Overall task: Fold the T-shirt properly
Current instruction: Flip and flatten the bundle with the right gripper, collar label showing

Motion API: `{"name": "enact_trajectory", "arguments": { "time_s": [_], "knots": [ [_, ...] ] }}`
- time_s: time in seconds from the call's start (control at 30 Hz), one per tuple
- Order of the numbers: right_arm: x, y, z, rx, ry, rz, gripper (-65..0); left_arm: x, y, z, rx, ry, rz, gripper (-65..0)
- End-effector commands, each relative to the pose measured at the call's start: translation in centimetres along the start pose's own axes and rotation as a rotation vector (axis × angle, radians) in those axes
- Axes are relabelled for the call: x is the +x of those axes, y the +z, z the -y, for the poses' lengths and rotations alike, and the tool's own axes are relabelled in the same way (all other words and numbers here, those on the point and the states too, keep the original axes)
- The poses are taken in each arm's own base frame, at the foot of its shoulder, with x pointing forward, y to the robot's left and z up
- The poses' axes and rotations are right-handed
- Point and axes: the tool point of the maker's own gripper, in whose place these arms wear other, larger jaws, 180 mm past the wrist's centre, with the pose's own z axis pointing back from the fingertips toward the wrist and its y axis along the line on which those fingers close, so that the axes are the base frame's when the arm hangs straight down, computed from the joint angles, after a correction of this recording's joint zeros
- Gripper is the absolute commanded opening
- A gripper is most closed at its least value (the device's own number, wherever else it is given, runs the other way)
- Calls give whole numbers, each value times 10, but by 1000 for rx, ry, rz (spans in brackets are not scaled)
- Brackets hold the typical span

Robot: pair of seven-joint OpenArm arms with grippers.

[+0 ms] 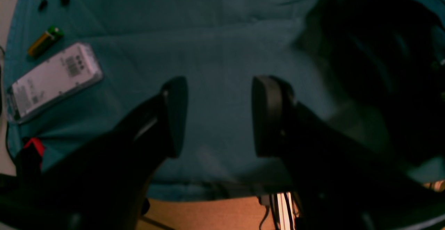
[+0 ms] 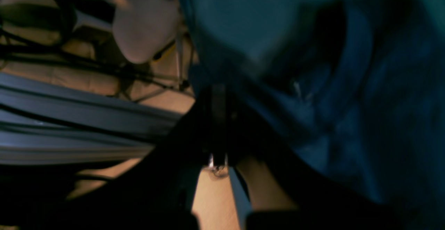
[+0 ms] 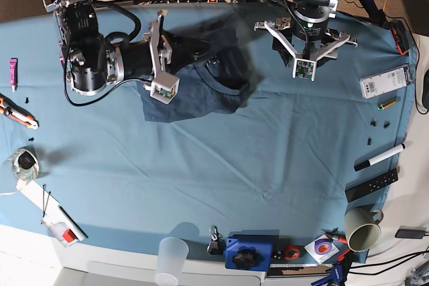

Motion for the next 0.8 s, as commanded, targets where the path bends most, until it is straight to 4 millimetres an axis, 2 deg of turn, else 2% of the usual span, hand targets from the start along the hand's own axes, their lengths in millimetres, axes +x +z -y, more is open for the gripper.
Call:
{"name": "enact_trajectory", "arguments": {
  "time_s": [0.0, 0.07, 0.23, 0.37, 0.43, 0.57, 0.63, 0.7, 0.77],
  "knots": [
    [13, 5, -5, 6, 39, 37, -650, 9, 3, -2, 7, 4, 38, -367],
    [13, 6, -5, -7, 53, 28, -650, 9, 3, -2, 7, 4, 38, -367],
    [-8, 7, 14, -113, 59, -74, -650, 8, 3, -2, 7, 4, 35, -367],
    [-17, 18, 13, -108, 50, -105, -607, 8, 3, -2, 7, 4, 38, -367],
    [-15, 23, 7, -82, 52, -101, -607, 8, 3, -2, 7, 4, 38, -367],
    [1, 26, -12, -40, 112, -61, -607, 9, 3, -2, 6, 4, 39, -367],
    [7, 29, -16, -49, 142, -53, -607, 9, 3, -2, 7, 4, 39, -367],
    [9, 32, -9, -89, 150, -49, -607, 9, 3, -2, 7, 4, 39, -367],
    [7, 37, 10, -192, 163, -73, -628, 9, 3, -2, 7, 3, 40, -367]
  ]
}}
